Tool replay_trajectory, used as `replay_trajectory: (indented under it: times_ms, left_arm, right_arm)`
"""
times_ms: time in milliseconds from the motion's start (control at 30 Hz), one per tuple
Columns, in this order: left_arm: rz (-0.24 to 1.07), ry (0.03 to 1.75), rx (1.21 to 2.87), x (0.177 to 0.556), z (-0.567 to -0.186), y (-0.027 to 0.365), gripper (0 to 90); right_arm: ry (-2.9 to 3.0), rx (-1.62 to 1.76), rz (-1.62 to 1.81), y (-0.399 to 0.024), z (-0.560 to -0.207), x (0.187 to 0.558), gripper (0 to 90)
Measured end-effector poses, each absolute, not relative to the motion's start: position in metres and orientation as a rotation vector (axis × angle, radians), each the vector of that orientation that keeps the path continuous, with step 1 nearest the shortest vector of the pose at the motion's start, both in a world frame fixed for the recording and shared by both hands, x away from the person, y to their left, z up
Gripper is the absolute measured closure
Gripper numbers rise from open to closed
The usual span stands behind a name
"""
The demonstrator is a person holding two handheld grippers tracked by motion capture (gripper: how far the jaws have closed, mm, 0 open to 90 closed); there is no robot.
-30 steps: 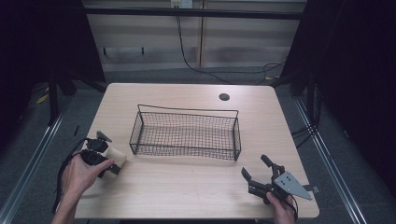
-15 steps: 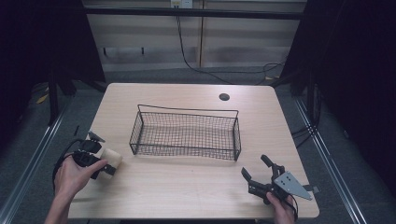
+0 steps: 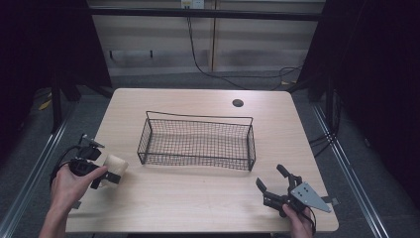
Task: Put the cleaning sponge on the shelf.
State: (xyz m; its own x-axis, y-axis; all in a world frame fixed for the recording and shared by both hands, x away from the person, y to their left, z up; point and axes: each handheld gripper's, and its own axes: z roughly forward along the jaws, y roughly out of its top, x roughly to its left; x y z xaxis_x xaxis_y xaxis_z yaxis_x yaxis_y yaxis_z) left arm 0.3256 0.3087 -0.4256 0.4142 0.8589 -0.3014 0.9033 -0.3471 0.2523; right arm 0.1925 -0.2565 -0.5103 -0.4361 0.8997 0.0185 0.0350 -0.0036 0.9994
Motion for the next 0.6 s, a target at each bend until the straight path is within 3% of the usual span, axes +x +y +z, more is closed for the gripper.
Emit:
replay_trajectory:
  times_ms: [600]
  left_arm:
    - [-0.214,1.449,2.233,0.320,-0.406,0.316,32.0]
  right_arm:
    - [1.550,0.995,1.529,-0.256,-0.510,0.192,13.0]
